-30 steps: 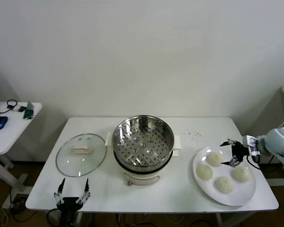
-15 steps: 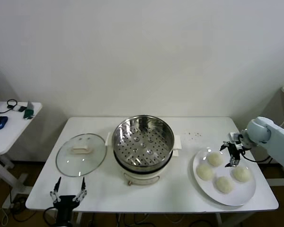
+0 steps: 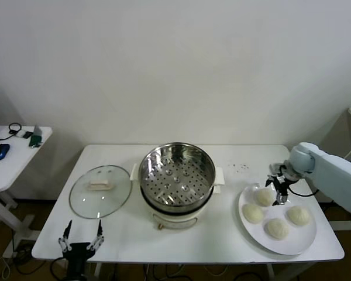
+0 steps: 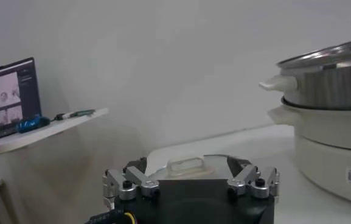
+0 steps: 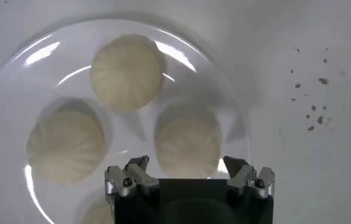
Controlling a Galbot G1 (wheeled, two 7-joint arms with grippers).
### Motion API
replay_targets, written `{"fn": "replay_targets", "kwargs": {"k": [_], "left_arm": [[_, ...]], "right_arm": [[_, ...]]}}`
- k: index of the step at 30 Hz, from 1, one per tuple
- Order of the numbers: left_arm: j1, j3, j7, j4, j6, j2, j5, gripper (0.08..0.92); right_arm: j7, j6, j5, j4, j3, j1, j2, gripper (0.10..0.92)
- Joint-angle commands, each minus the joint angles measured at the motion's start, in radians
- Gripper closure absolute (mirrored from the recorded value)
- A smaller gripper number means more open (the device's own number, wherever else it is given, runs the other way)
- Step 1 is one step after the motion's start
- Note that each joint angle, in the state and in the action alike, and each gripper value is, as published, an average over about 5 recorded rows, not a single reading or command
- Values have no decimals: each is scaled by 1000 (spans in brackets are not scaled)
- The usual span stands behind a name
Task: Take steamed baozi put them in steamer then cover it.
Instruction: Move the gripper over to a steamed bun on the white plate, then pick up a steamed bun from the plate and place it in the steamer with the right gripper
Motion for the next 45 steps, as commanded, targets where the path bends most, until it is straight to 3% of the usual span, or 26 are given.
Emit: {"fn": "replay_targets", "kwargs": {"k": [1,11,21,30,38,45], "left_arm": [[2,-5,-3,3,2,3,-9,177],[2,-5,-3,-2,7,1,-14,177],[10,-8,-6,-3,3,1,-13,177],[21,-10,-9,-10,1,3,-13,177],[37,-8,-25,-18,6,5,-13,177],[44,-7,-32,-19,-2,7,6,177]], "right_arm": [[4,7,-17,-42,-30,4,42,203],[0,34,-56,-54,-14,-10,51,206],[-7,49,-63,-50,-6,-5,51,315],[-28,99,86,48,-220,284,35,332],[-57,251,226,94,-543,727,186,330],[-115,382,141,114,-531,824,346,330]]}}
